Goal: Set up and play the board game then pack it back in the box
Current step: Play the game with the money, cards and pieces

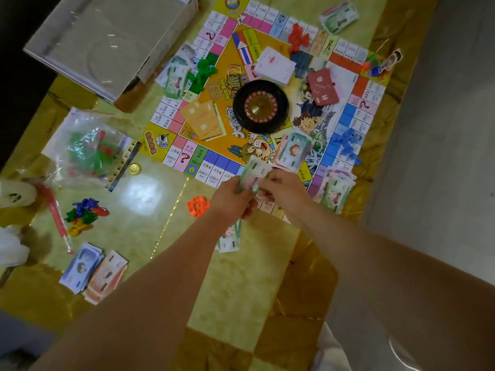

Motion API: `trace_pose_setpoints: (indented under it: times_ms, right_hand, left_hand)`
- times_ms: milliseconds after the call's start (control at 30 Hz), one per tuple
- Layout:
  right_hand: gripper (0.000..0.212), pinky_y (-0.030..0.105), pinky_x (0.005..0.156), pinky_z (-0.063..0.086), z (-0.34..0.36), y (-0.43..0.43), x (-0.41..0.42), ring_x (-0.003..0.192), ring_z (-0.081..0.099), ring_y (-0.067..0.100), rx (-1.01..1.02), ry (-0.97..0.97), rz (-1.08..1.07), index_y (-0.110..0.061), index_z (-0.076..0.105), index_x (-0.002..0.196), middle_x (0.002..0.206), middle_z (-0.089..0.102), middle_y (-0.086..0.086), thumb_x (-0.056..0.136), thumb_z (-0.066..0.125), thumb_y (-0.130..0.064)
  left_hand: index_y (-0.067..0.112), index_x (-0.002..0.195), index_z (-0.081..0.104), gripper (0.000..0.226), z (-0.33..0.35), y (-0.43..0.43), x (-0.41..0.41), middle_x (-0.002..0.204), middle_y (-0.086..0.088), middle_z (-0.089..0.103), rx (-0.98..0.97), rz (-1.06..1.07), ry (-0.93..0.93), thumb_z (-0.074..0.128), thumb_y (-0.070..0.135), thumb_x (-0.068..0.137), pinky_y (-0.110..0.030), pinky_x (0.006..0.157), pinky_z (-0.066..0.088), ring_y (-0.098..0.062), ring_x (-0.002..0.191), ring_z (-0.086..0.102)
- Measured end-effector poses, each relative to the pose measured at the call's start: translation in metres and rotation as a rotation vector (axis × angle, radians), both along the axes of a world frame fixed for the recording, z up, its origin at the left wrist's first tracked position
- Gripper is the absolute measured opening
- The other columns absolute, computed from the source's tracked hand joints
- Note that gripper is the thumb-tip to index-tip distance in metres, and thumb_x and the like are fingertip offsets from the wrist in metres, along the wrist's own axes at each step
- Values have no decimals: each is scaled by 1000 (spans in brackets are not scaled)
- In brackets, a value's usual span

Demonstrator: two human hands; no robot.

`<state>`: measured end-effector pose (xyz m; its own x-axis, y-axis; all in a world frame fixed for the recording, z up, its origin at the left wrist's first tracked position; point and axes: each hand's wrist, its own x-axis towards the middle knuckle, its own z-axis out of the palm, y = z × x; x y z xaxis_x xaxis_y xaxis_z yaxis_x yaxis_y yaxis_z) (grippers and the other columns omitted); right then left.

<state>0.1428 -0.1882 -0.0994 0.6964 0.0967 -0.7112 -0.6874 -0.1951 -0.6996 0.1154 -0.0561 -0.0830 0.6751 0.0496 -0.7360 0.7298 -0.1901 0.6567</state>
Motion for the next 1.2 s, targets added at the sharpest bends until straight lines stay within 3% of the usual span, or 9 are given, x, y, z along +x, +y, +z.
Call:
trace_pose_setpoints:
  times_ms: [167, 333, 433, 533, 600, 700, 867, 1033, 1200]
  right_hand:
    - [8, 14, 55, 48, 1, -49, 27, 58, 59, 8, -88, -10, -17, -2, 67, 85, 70, 64, 5, 86, 70, -9]
    - [17, 15, 54, 46, -9, -81, 70, 54, 58, 5, -225, -36, -87, -2, 65, 93, 73, 64, 3, 82, 75, -10]
    - [22, 28, 66, 56, -22, -82, 86, 64, 64, 13, -305, -45, -93, -10, 61, 89, 86, 70, 8, 77, 80, -11]
    - [32, 42, 79, 57, -36, -77, 91, 83, 68, 23, -448, -66, -74, -20, 52, 83, 90, 70, 6, 73, 83, -16]
    - [36, 38, 73, 56, -40, -74, 91, 85, 67, 23, -502, -100, -54, -19, 50, 91, 92, 68, 5, 74, 82, -20]
    - [35, 20, 51, 38, -37, -73, 86, 79, 60, 17, -570, -195, 24, -15, 47, 99, 89, 64, 3, 81, 76, -21]
    - [17, 24, 57, 37, -34, -69, 75, 65, 50, 5, -579, -408, 164, -19, 55, 103, 83, 54, -2, 88, 63, -14]
    - [37, 28, 75, 46, -33, -59, 70, 83, 55, 14, -606, -356, 343, -21, 62, 125, 114, 53, 4, 91, 56, -7]
    - [30, 30, 72, 49, -20, -39, 57, 74, 55, 15, -514, -449, 342, -18, 63, 116, 90, 52, -2, 90, 54, -7]
  left_hand:
    - [5, 119, 52, 26, -11, -35, 20, 106, -12, 64, 128, -117, -32, 53, 16, 95, -41, 79, 56, -27, 89, 63]
    - [14, 130, 52, 34, -20, -50, 49, 123, -3, 60, 355, -95, -84, 49, 16, 96, -32, 84, 45, -23, 107, 57]
    - [9, 129, 55, 34, -23, -59, 64, 114, 0, 60, 341, -124, -120, 48, 11, 96, -27, 75, 43, -22, 100, 58]
    - [8, 120, 62, 29, -38, -67, 74, 107, -6, 65, 299, -180, -121, 49, 11, 93, -37, 68, 51, -29, 85, 63]
    - [10, 115, 64, 31, -54, -69, 75, 107, -23, 62, 278, -197, -106, 53, 22, 90, -43, 69, 54, -36, 83, 64]
    - [21, 118, 63, 52, -91, -65, 72, 108, -21, 60, 244, -162, -99, 51, 48, 75, -45, 71, 59, -27, 82, 69]
    - [21, 115, 65, 65, -105, -65, 72, 107, -16, 62, 222, -124, -74, 47, 60, 66, -45, 69, 60, -25, 82, 70]
    - [16, 108, 68, 45, -66, -64, 72, 99, -15, 65, 238, -176, -102, 44, 34, 74, -44, 67, 58, -25, 75, 69]
    - [11, 115, 66, 29, -15, -41, 47, 98, 3, 58, 355, -117, -132, 46, 9, 93, -33, 74, 48, -21, 79, 56]
